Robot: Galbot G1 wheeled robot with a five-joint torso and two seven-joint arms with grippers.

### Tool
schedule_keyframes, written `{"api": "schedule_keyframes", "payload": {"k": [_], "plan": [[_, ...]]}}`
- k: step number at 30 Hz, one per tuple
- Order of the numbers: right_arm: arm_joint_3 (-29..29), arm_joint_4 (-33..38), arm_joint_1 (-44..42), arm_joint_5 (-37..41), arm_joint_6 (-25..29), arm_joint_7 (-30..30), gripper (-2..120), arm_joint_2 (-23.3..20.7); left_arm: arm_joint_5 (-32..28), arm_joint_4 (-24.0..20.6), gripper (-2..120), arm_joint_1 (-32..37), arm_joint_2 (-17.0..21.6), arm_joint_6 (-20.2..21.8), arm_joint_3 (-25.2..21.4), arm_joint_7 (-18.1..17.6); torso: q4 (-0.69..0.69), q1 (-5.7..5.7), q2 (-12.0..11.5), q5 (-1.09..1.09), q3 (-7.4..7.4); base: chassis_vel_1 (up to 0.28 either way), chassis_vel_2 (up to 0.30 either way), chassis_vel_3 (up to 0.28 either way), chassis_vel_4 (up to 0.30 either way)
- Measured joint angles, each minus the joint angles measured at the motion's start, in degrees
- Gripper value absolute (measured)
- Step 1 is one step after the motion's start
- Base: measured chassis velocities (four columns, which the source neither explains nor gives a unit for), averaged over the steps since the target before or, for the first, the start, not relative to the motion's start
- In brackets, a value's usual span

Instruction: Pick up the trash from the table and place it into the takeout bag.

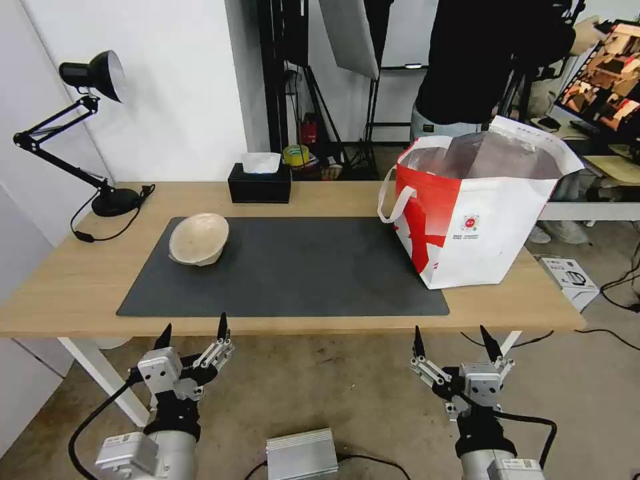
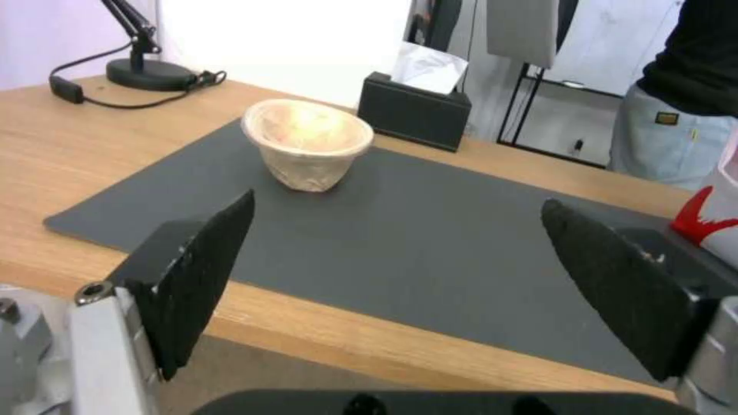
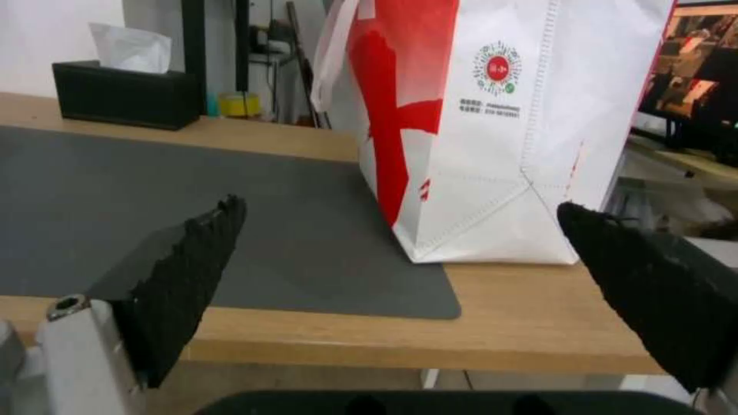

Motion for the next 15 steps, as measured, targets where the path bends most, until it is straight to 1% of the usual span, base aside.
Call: {"api": "schedule_keyframes", "payload": {"k": [7,9,15], "plan": [[0.0,0.0,0.0,0.0,0.0,0.0,100,0.0,-0.7,-0.6,100,-0.2,0.2,0.0,-0.5,-0.2,0.00,0.00,0.0,0.00,0.00,0.000,0.000,0.000,0.000],[0.0,0.0,0.0,0.0,0.0,0.0,100,0.0,-1.3,-0.9,100,-0.5,0.5,0.0,-0.8,-0.9,0.00,0.00,0.0,0.00,0.00,0.000,0.000,0.000,0.000],[0.0,0.0,0.0,0.0,0.0,0.0,100,0.0,-3.4,-1.8,100,-0.9,1.0,-0.7,-1.7,-1.5,0.00,0.00,0.0,0.00,0.00,0.000,0.000,0.000,0.000]]}}
